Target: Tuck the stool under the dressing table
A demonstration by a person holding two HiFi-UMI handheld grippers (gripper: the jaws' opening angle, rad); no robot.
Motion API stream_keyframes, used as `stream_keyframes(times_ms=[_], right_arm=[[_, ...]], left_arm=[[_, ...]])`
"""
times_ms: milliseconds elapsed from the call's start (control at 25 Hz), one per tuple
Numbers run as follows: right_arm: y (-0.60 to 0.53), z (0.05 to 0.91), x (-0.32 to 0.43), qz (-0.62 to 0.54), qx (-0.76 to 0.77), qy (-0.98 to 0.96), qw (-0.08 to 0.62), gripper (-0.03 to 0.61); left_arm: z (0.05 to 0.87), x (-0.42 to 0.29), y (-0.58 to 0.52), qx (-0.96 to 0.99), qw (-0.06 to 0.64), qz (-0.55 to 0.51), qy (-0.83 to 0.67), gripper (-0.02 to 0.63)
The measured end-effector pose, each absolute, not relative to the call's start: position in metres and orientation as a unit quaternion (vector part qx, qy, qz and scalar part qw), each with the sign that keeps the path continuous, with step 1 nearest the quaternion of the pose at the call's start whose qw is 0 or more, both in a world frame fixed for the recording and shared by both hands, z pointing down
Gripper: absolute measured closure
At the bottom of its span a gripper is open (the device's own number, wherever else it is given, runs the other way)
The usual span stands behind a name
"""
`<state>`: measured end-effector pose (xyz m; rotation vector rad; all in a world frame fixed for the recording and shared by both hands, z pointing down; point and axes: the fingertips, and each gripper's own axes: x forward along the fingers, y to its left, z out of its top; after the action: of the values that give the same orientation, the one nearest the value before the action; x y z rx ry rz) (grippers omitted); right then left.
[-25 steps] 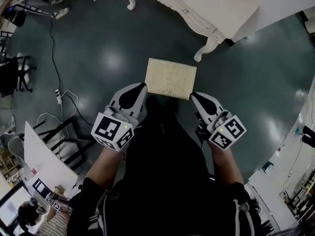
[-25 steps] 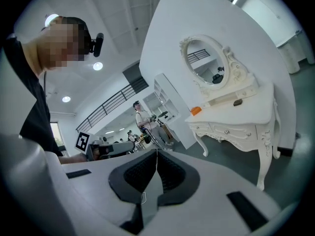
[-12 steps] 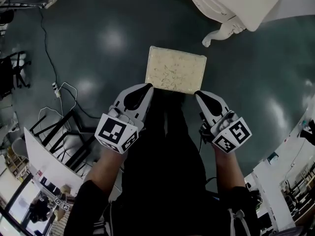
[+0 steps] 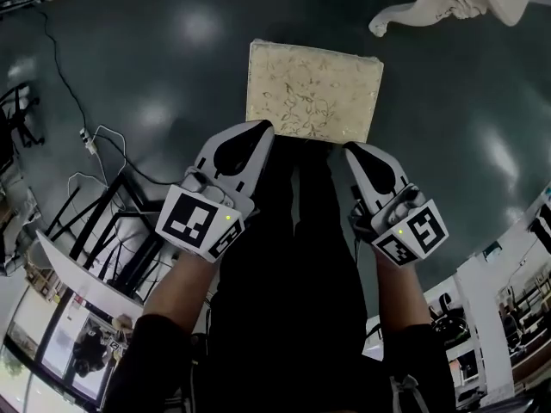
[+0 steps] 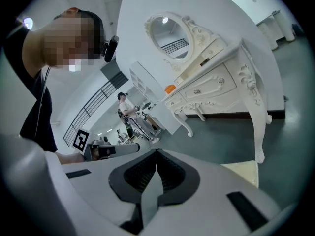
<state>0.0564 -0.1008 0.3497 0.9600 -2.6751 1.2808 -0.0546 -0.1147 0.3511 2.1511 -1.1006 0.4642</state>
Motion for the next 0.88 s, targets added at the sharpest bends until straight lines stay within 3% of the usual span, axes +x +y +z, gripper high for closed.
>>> stream_keyframes(times_ms=[160, 440, 880], right_arm=[[-0.096, 0.397, 0.057, 0.438, 0.309, -0.844, 0.006, 0.557], [-0.084, 0.485, 0.058, 0.450, 0.297, -0.840, 0.058, 0.557], [-0.094, 0.555, 0.062, 0.451, 0.316, -0.826, 0.122, 0.552]], left_arm=[[0.396, -0.065, -0.113, 0.814, 0.342, 0.186, -0.430, 0.609], [0.500, -0.066, -0.093, 0.804, 0.382, 0.209, -0.405, 0.609], [0.572, -0.075, -0.096, 0.812, 0.371, 0.249, -0.376, 0.607]])
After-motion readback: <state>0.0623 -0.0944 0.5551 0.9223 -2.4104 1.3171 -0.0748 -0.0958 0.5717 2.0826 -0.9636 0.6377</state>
